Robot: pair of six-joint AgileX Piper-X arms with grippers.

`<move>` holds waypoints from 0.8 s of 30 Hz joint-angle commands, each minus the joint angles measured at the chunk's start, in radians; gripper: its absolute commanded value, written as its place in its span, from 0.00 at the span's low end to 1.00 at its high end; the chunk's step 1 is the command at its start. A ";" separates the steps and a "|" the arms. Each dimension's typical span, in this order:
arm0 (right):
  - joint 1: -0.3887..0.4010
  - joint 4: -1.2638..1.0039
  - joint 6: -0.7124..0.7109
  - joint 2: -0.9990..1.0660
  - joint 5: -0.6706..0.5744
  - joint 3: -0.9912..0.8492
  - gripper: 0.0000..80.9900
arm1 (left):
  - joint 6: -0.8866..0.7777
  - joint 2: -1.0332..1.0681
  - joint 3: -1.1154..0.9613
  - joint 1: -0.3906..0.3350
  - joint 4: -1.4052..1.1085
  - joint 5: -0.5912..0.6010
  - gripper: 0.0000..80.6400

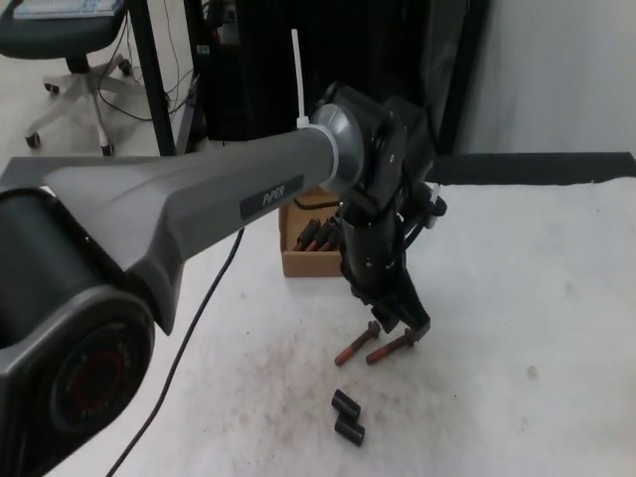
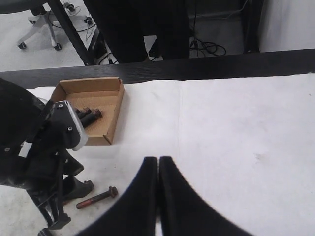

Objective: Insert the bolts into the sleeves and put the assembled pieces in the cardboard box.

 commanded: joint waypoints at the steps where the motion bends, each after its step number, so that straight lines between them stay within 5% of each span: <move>1: -0.005 -0.005 -0.009 -0.004 -0.006 -0.006 0.01 | -0.034 0.032 -0.001 0.005 0.092 -0.013 0.54; 24: -0.005 0.026 -0.031 -0.004 -0.006 -0.006 0.01 | -0.030 0.064 -0.005 0.012 0.090 -0.009 0.54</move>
